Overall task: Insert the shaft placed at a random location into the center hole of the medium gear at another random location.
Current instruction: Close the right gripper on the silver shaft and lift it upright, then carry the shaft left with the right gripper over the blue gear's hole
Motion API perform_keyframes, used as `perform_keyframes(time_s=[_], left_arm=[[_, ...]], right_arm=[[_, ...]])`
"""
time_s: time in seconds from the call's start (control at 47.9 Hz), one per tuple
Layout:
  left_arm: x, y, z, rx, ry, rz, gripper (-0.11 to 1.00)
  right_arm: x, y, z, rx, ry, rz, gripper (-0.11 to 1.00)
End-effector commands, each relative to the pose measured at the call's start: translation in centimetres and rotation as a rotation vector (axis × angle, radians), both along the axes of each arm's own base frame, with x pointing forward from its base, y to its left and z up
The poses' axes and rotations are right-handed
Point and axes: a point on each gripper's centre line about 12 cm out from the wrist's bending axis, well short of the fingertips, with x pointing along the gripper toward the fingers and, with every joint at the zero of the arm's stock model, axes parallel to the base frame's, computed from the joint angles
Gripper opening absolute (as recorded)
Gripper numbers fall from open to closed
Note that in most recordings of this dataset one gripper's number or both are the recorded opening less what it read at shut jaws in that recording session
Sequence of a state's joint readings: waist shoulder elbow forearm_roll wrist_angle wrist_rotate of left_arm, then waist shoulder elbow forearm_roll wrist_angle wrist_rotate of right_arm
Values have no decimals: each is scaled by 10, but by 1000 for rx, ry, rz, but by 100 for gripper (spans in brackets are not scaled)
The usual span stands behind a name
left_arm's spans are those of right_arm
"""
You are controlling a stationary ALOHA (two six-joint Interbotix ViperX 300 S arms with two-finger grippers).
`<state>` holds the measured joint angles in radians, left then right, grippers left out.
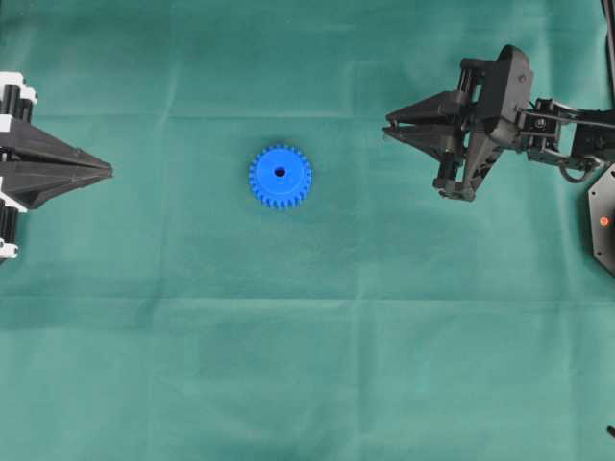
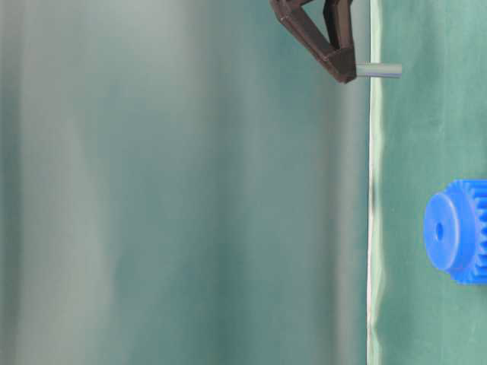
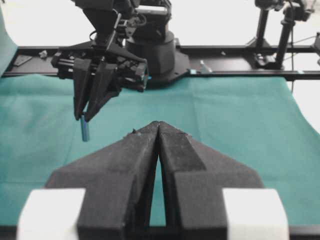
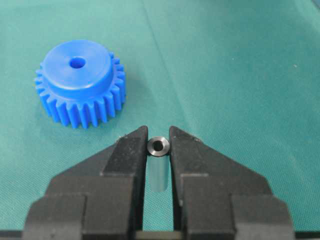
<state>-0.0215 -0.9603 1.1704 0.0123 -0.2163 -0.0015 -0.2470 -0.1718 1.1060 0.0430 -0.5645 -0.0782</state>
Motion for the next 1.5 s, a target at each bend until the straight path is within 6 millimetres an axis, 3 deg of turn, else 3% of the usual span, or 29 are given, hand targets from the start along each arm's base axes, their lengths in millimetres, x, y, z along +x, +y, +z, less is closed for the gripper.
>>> perform_keyframes(time_s=[0.0,0.376,1.044,1.482], left_arm=[[2,0,7,1,-18,0,0],[2,0,7,1,-18,-2,0],[2,0,8,-2,-20,0,0],[2,0,6,-2,-14,0,0]], right_arm=[[5,-2,11,-24,-28,6,13],[16,3,11,-23,-34,27,13],[101,32,22,-22,-61,149,13],[132,35,22,-24,-78,164,13]])
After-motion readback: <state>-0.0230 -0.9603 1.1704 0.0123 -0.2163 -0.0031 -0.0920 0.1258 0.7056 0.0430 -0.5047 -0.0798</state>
